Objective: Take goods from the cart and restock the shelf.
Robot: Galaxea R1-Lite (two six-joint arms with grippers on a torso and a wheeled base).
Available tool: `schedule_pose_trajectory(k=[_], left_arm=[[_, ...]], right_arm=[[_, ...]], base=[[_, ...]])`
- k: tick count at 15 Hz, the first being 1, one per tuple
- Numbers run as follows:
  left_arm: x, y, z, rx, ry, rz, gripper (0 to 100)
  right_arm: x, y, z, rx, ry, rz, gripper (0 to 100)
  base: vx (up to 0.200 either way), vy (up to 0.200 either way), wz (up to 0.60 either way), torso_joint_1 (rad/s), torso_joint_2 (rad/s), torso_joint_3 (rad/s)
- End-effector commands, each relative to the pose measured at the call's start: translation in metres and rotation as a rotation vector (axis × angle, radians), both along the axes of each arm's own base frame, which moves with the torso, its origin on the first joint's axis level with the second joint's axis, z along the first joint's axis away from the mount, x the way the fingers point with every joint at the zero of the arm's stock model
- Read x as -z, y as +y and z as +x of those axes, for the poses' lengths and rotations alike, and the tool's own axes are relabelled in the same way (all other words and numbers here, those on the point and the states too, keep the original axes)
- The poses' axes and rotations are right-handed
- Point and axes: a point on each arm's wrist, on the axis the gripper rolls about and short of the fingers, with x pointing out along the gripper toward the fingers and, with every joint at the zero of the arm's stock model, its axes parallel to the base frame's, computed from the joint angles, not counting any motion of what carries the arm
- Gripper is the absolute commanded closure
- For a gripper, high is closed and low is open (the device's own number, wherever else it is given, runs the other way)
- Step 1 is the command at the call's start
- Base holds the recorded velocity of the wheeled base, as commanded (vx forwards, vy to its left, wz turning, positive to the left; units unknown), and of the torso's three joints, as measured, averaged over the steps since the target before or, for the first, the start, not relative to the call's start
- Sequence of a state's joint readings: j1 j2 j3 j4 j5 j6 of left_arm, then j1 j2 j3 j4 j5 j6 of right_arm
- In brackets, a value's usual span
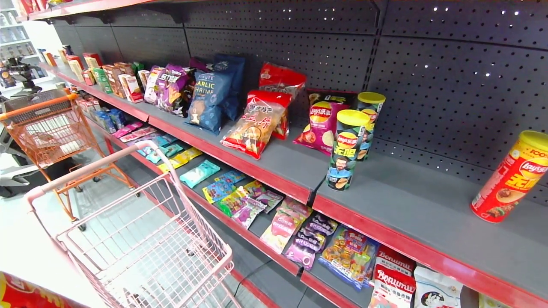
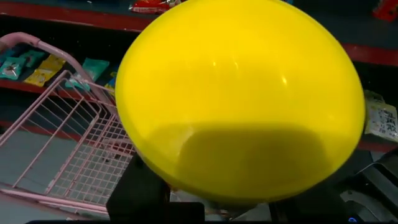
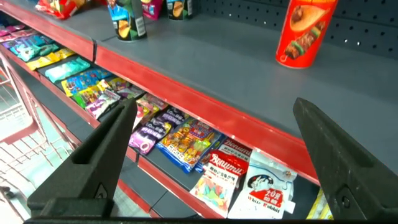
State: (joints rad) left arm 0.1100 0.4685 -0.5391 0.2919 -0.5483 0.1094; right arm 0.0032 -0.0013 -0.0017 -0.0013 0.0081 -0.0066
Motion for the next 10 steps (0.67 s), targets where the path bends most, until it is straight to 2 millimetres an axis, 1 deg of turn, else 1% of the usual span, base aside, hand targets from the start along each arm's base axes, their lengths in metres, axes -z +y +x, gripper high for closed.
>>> schedule_pose_trajectory(k=[1,5,10], left_arm=[[-0.0016,0.0003,0.0021,-0.002,0.003,0.002,100],[-0.0024,0.0001,0.0003,-0.004,-0.008,0.004,100],[-0.0024,-0.0001,-0.0012,-0.004,-0.015,0.005,100]], right_arm=[[0.0000,0.0000,0.0001,0.001,0.001,0.000,0],[0.0000,0.0000,0.0001,-0.001,0.001,0.000,0],[0.0000,0.0000,0.0001,0.001,0.001,0.004,0]], base=[[0.000,0.000,0.00,0.163,-0.36,-0.193],[0.000,0.000,0.00,0.165,-0.36,-0.195],[0.000,0.000,0.00,0.115,-0.24,-0.131]])
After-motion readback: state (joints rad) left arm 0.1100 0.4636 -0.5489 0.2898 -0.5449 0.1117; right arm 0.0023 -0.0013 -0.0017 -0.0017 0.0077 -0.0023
